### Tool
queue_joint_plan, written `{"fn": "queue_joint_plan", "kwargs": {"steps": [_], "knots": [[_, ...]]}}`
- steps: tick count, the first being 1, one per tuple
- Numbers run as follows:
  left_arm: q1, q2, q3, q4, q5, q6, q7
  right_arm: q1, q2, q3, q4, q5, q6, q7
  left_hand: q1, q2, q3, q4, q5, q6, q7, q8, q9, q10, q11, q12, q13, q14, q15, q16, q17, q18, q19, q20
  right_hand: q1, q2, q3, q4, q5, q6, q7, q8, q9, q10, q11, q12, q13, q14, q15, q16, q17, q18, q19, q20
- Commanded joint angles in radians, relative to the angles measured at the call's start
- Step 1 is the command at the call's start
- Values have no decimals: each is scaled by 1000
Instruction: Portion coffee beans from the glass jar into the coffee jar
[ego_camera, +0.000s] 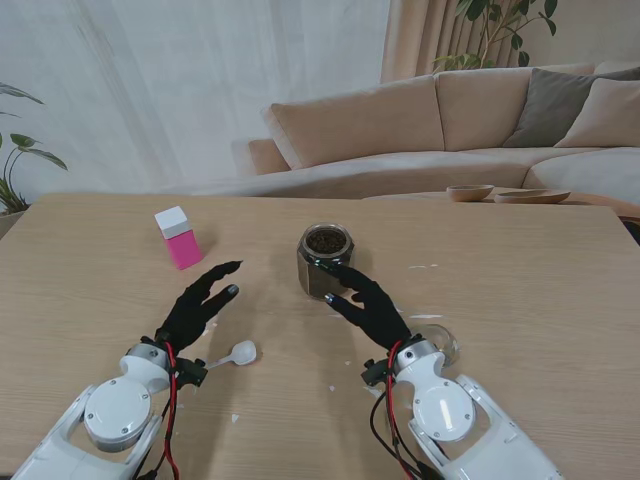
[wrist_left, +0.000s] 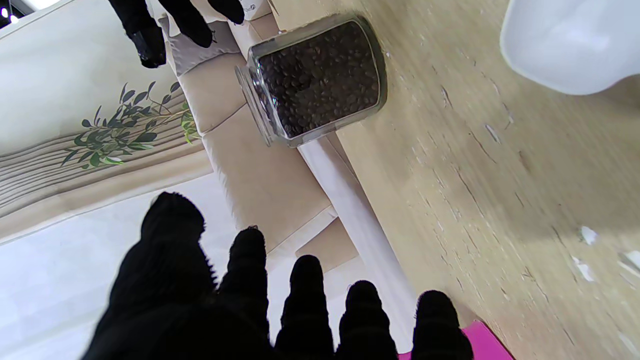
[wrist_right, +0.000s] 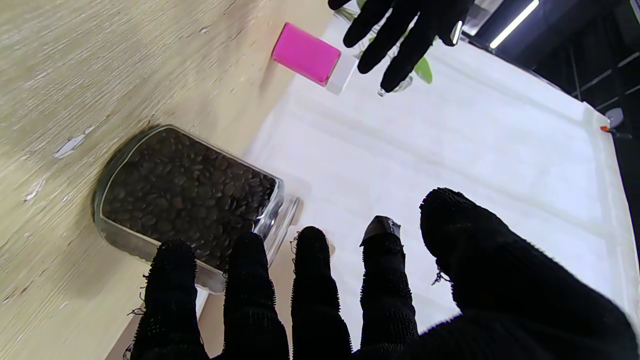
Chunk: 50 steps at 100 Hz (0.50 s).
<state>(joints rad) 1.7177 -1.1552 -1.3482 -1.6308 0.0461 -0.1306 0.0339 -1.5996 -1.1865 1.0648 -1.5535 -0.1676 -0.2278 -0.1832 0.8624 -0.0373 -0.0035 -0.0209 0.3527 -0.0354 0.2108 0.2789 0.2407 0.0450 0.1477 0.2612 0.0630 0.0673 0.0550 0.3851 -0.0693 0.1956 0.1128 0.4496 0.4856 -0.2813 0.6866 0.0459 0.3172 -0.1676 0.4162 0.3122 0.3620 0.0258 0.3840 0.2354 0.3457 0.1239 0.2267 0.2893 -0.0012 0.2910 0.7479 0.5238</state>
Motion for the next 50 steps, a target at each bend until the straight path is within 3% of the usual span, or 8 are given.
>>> {"fn": "queue_joint_plan", "kwargs": {"steps": [1, 21, 50], "knots": [[-12, -5, -6, -10, 10, 18, -20, 1, -4, -6, 4, -4, -10, 21, 39, 1, 0, 5, -16, -28, 24, -5, -13, -13, 27, 15, -28, -16, 12, 35, -13, -29, 24, 46, 2, 15, -21, 24, -7, -8, -10, -14, -26, -26, -5, -5, -17, -45, -13, -13, -11, -25, -13, -4], [-71, -3, -20, -6, 75, 79, -19, -3, -4, -5, 3, 0, -24, 20, 49, -46, 10, 12, -46, -12, 44, 14, -21, -8, 57, 49, -9, 1, 35, 98, -28, -22, 86, 206, 11, 12, -26, 27, -3, -8, -7, -14, -26, -25, -1, -3, -14, -45, -10, -10, 0, -24, -6, 5], [-222, 5, -27, 61, 226, 138, -9, -28, -4, 19, -23, 11, -19, 15, 51, -72, 20, 15, -69, -19, 59, 29, -46, -23, 50, 55, -8, -8, 36, 113, -21, -26, 89, 239, 17, 7, -20, 30, 2, -4, 0, -15, -27, -24, 4, -2, -13, -45, -8, -9, 11, -24, 6, 19]]}}
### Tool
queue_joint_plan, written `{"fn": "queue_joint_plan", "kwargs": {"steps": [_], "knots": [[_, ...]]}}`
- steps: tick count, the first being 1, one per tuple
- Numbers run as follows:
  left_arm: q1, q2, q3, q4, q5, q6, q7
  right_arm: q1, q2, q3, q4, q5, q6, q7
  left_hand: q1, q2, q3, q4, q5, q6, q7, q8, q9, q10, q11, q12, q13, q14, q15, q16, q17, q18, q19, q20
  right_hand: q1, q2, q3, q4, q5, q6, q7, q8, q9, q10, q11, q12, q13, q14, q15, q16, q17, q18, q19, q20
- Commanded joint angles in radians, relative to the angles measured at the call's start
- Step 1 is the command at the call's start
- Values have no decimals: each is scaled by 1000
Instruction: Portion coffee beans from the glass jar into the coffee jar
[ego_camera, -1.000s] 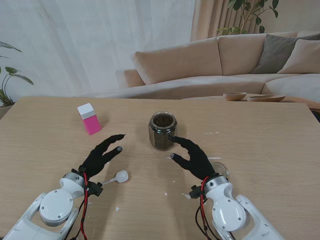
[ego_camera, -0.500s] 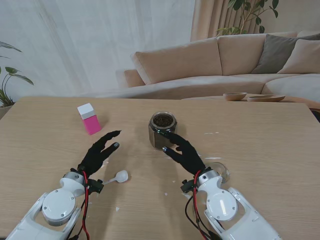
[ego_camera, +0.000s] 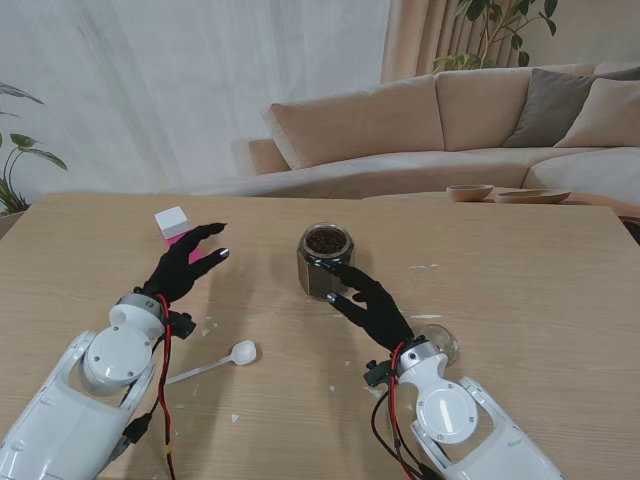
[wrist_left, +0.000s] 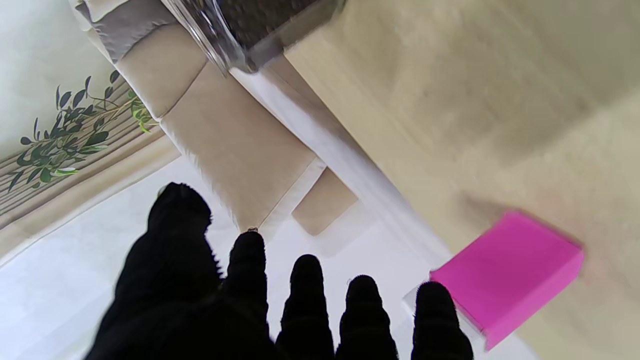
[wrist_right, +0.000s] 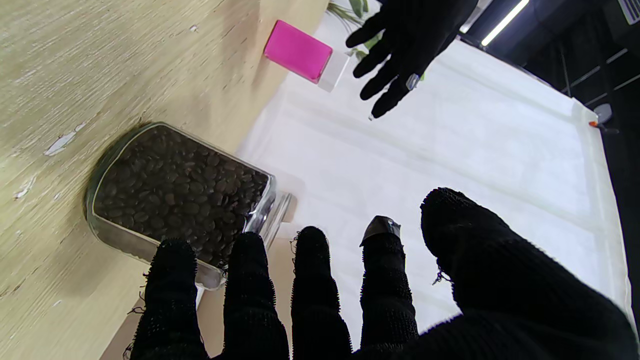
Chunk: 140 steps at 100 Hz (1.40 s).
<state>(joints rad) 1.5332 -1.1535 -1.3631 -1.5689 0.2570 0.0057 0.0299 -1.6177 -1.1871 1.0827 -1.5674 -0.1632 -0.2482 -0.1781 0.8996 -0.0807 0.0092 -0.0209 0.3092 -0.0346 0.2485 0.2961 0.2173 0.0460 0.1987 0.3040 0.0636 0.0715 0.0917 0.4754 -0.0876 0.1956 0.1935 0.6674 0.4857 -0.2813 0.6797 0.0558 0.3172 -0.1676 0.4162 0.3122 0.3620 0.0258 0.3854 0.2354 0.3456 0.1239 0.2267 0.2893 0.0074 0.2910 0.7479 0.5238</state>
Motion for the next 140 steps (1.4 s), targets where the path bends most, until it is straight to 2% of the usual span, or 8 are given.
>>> {"fn": "queue_joint_plan", "kwargs": {"steps": [1, 41, 64, 70, 78, 90, 114, 140], "knots": [[-43, 3, -12, 3, 20, 3, -4, -10, -3, 2, -10, 7, 2, 10, 15, -30, 8, 15, -25, -20, 22, 12, -22, -24, -1, 13, -8, -12, -1, 23, -3, -26, 8, 21, 17, 7, -12, 21, 1, -5, 0, -15, -27, -24, 3, -1, -12, -46, -8, -9, 3, -24, 6, 20], [-298, 24, 53, 216, 245, 98, -17, -13, -2, 14, -14, 29, 12, 24, 3, -41, 16, 15, -25, -31, 18, 21, -20, -37, -12, 13, -12, -23, -15, 8, -9, -31, -20, 14, 18, 5, -2, 22, 5, -3, 8, -15, -29, -23, 5, -1, -11, -45, -5, -9, 5, -22, 11, 31], [-435, 47, 147, 338, 355, 184, -103, -10, -2, 18, -12, 33, 20, 29, -12, -85, 14, 16, -72, -65, -17, 24, -48, -67, -53, -9, -26, -23, -31, -25, -4, -24, -49, -17, 18, 4, 1, 22, 7, -1, 12, -16, -28, -23, 6, 0, -7, -43, -2, -8, 10, -21, 15, 37], [-467, 52, 176, 368, 375, 203, -122, -8, -2, 19, -11, 35, 22, 30, -9, -98, 16, 17, -75, -74, -23, 26, -53, -44, -63, -13, -25, -21, -32, -31, -2, -21, -52, -23, 19, 3, 3, 22, 7, -2, 12, -16, -28, -24, 7, 0, -8, -43, -2, -8, 11, -21, 16, 38], [-504, 58, 214, 403, 401, 230, -145, -6, -1, 22, -8, 40, 26, 35, -10, -108, 17, 17, -77, -73, -29, 29, -53, -52, -67, -13, -25, -17, -30, -34, 1, -16, -50, -24, 20, 4, 5, 22, 8, -1, 14, -16, -31, -23, 6, 0, -10, -43, -2, -8, 11, -22, 17, 40], [-549, 56, 265, 464, 411, 261, -145, -5, -1, 25, -7, 43, 30, 38, -6, -120, 23, 17, -78, -68, -36, 34, -52, -54, -68, -12, -22, -8, -26, -36, 8, -9, -46, -25, 21, 3, 8, 23, 7, 0, 16, -16, -31, -23, 8, 0, -9, -43, -1, -7, 11, -22, 19, 42], [-609, 42, 333, 566, 366, 292, -129, -6, -1, 27, -9, 41, 33, 35, -17, -104, 30, 16, -88, -60, -50, 40, -51, -51, -70, -10, -7, 6, -15, -36, 46, -1, -20, -13, 22, 1, 16, 24, 10, 1, 20, -15, -32, -23, 10, 1, -9, -41, 2, -6, 14, -22, 22, 47], [-615, 39, 345, 596, 347, 298, -133, -9, -2, 28, -14, 40, 36, 33, 10, -127, 64, 18, -79, -9, -25, 76, -13, -38, -24, 16, 77, 49, 41, 16, 139, 24, 79, 96, 21, 1, 21, 25, 10, 1, 22, -15, -34, -22, 12, 1, -8, -42, 3, -6, 16, -21, 26, 51]]}}
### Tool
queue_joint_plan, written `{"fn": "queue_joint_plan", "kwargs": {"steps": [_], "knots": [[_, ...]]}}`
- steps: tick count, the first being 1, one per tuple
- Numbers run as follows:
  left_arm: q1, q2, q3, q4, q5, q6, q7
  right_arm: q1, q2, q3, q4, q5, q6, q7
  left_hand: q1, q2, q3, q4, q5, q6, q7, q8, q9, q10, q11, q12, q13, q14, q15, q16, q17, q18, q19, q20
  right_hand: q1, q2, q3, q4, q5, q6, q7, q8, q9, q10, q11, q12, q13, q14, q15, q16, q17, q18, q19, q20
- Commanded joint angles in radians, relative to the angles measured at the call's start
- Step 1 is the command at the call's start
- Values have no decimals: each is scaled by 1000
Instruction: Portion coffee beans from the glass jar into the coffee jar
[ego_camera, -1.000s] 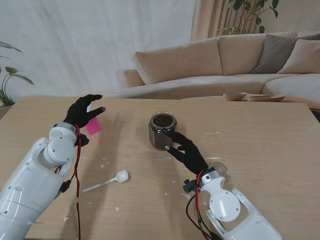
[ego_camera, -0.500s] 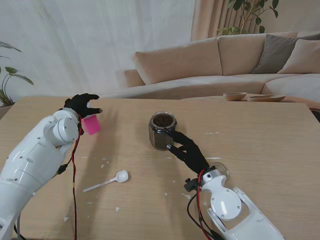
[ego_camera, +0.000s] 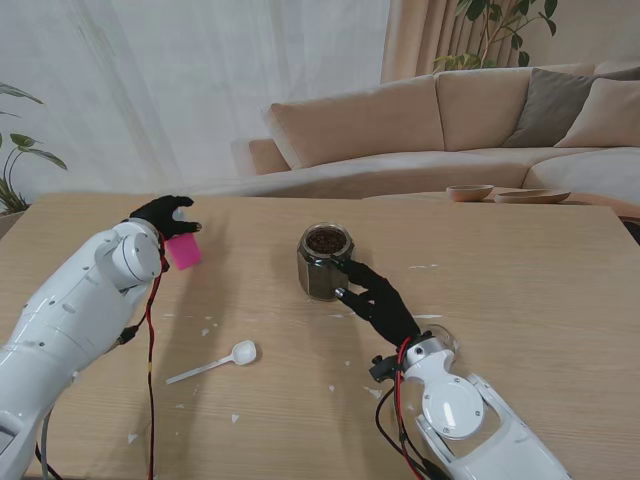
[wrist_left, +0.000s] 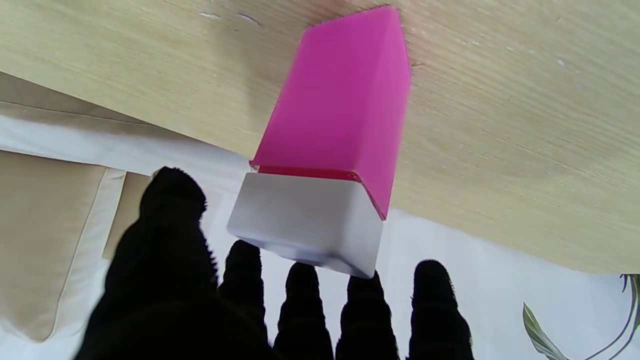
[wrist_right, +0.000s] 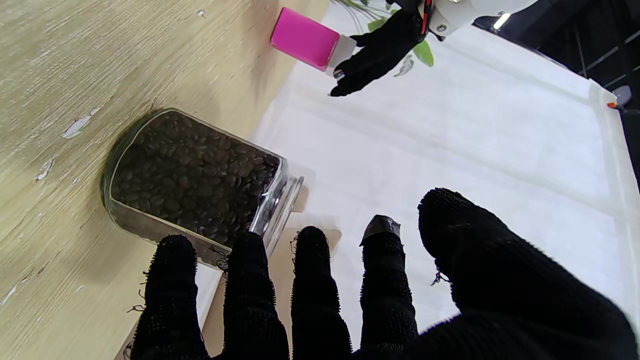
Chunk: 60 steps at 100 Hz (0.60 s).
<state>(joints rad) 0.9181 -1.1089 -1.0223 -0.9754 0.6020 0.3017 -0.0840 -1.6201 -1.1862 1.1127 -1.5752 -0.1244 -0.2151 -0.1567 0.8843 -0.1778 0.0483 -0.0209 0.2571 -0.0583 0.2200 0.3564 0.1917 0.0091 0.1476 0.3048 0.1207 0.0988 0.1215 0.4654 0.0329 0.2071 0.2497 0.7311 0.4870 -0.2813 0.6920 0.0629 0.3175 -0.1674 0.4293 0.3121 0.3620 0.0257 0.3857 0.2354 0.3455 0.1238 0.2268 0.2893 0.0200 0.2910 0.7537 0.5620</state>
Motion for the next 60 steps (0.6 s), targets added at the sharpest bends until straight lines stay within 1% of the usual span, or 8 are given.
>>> {"fn": "queue_joint_plan", "kwargs": {"steps": [1, 9, 11, 20, 44, 47, 49, 60], "knots": [[0, -5, 5, 3, 3, 2, -20, -6, -2, -2, -7, 1, 2, 12, 29, -31, 28, 19, -26, 16, 5, 16, 14, -1, 28, 16, 23, 22, 13, 28, 22, 13, 25, 34, 20, 1, 9, 17, 10, 1, 9, -15, -34, -22, 11, 1, -8, -42, 3, -6, 4, -21, 20, 13], [-4, -3, 14, 13, 6, 1, -26, -7, -3, -2, -8, 0, 2, 11, 53, -44, 65, 21, -30, 25, 23, 30, 16, -1, 44, 26, 35, 27, 22, 44, 32, 16, 40, 59, 20, 1, 9, 17, 11, 0, 10, -15, -34, -22, 11, 1, -7, -41, 4, -6, 4, -20, 22, 14], [-6, -3, 17, 16, 6, -1, -26, -7, -3, -3, -8, 0, 2, 11, 34, -59, 140, 12, -32, 26, 40, 41, 19, -1, 52, 33, 42, 27, 24, 57, 40, 15, 43, 73, 19, 0, 9, 17, 11, 0, 10, -16, -33, -22, 12, 1, -7, -41, 4, -6, 4, -20, 22, 15], [-13, -6, 30, 35, 7, -6, -15, -8, -3, -3, -10, -1, 3, 9, 48, -79, 226, 9, -25, 48, 79, 62, 42, 4, 95, 60, 75, 33, 59, 84, 65, 13, 76, 90, 18, 1, 9, 17, 11, 1, 11, -16, -33, -21, 12, 1, -5, -41, 4, -6, 6, -20, 24, 16], [-26, -17, 57, 69, 2, -18, 30, -10, -4, -2, -14, 0, 6, 5, 75, -105, 397, -7, 24, 143, 226, 119, 121, 28, 243, 173, 166, 41, 241, 224, 104, 1, 378, 139, 18, 1, 10, 16, 13, 1, 13, -15, -32, -21, 13, 2, -3, -40, 5, -6, 8, -19, 27, 19], [-28, -19, 60, 74, 1, -20, 34, -11, -4, -2, -14, 0, 6, 5, 84, -106, 406, -9, 36, 148, 241, 123, 133, 34, 255, 180, 179, 42, 266, 238, 106, 1, 426, 137, 18, 0, 10, 16, 13, 1, 14, -15, -32, -20, 13, 2, -3, -41, 6, -5, 9, -19, 28, 20], [-30, -20, 62, 78, 0, -22, 37, -11, -4, -2, -14, 0, 6, 4, 90, -106, 408, -11, 40, 150, 251, 121, 137, 45, 259, 184, 182, 41, 280, 242, 100, 0, 473, 97, 18, 0, 11, 16, 13, 3, 14, -15, -32, -20, 13, 2, -3, -41, 6, -6, 10, -19, 29, 20], [-37, -23, 71, 90, 2, -29, 55, -12, -4, 0, -15, 1, 7, 3, 128, -111, 434, -14, 92, 159, 296, 132, 204, 57, 318, 215, 229, 46, 367, 277, 128, -6, 598, 82, 19, -1, 12, 16, 15, 4, 16, -14, -32, -20, 14, 2, -2, -40, 6, -6, 11, -18, 31, 22]]}}
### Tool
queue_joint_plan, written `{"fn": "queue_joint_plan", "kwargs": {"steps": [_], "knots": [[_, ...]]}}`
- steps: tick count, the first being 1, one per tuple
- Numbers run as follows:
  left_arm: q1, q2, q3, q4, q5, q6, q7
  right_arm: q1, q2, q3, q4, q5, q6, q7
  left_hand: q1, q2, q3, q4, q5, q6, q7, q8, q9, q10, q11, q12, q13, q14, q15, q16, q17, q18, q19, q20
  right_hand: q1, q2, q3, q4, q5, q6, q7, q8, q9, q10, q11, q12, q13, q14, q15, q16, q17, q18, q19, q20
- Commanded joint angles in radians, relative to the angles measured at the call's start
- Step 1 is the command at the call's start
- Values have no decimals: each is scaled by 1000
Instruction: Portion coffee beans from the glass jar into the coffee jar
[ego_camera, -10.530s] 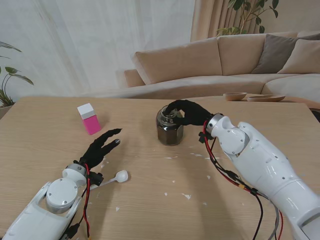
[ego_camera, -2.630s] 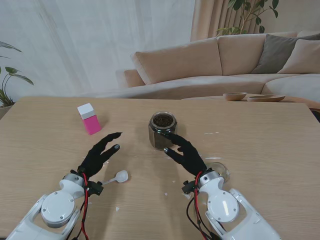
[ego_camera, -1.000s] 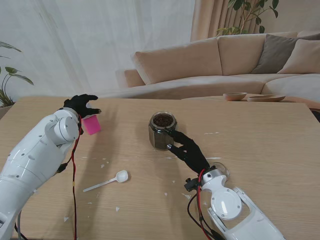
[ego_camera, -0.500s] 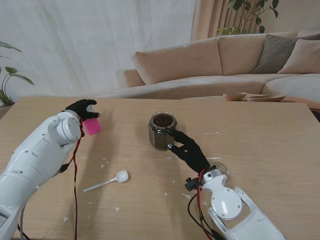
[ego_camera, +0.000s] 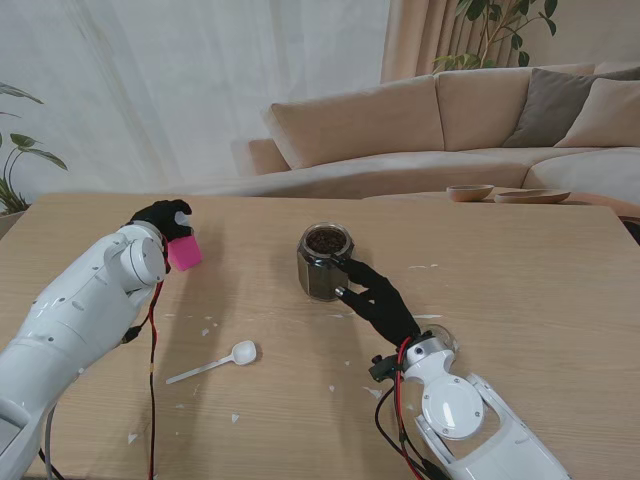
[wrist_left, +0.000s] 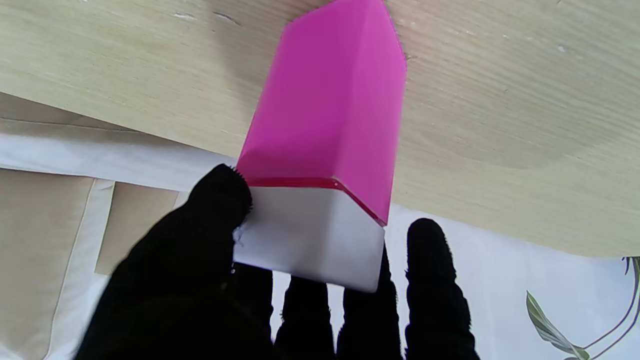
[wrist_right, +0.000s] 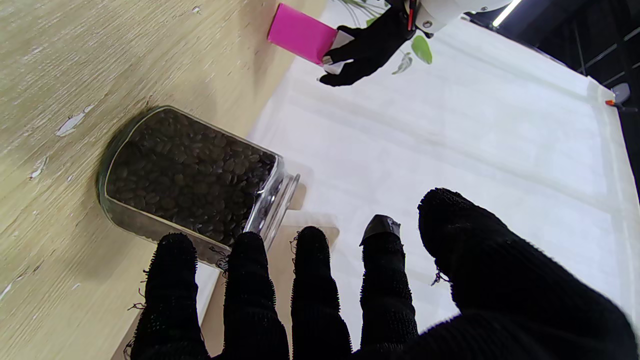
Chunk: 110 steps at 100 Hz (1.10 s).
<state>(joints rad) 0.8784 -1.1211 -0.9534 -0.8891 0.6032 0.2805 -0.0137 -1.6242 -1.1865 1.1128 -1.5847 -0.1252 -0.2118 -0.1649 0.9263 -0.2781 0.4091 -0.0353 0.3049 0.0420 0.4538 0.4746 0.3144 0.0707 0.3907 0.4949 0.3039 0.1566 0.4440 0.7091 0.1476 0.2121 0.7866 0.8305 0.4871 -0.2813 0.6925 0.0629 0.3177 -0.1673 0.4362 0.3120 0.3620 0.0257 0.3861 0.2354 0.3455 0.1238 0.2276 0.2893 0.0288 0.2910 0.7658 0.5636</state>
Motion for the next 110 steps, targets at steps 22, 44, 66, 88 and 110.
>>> {"fn": "queue_joint_plan", "kwargs": {"steps": [22, 44, 66, 88, 110], "knots": [[22, -10, -19, -28, 17, -11, 5, -10, -4, 2, -8, 2, 6, 9, 195, -3, 67, -17, 125, 59, 132, 33, 168, 18, 110, 102, 118, 7, 163, 64, 72, -16, 198, -73, 18, 0, 12, 15, 15, 6, 12, -13, -30, -20, 16, 3, -1, -41, 6, -6, 3, -19, 22, 22], [74, 2, -80, -113, 45, -24, -7, -13, -6, 2, -11, 0, 5, 2, 282, -14, 50, -26, 171, 53, 168, 45, 243, 27, 78, 189, 170, 35, 173, 174, 102, -9, 237, -92, 17, -1, 13, 15, 18, 6, 14, -12, -26, -18, 17, 3, 2, -41, 7, -6, 5, -18, 24, 23], [163, 23, -175, -255, 74, -67, -65, -14, -6, -2, -13, -8, 3, -4, 298, -17, 39, -28, 193, 51, 183, 49, 270, 40, 64, 205, 186, 40, 164, 197, 107, -11, 240, -97, 18, -3, 14, 14, 21, 9, 17, -10, -13, -18, 20, 4, 6, -40, 8, -6, 7, -16, 26, 25], [340, 45, -330, -489, 65, -185, -149, -14, -10, -17, -16, -24, -1, -27, 306, -24, 34, -25, 200, 52, 198, 58, 285, 42, 56, 225, 196, 44, 164, 214, 111, -7, 243, -100, 8, -23, 19, 12, 20, 25, 32, 1, 2, -10, 48, 18, 21, -37, 21, 2, 16, -15, 36, 28], [517, 59, -469, -690, 10, -330, -214, 1, -18, -61, -19, -42, 1, -54, 309, -33, 43, -24, 208, 53, 207, 66, 302, 46, 50, 240, 209, 51, 164, 228, 119, -5, 249, -100, -22, -55, 6, -20, 27, 86, 74, 68, -18, 21, 192, 102, 42, -4, 140, 93, 49, -9, 119, 78]]}}
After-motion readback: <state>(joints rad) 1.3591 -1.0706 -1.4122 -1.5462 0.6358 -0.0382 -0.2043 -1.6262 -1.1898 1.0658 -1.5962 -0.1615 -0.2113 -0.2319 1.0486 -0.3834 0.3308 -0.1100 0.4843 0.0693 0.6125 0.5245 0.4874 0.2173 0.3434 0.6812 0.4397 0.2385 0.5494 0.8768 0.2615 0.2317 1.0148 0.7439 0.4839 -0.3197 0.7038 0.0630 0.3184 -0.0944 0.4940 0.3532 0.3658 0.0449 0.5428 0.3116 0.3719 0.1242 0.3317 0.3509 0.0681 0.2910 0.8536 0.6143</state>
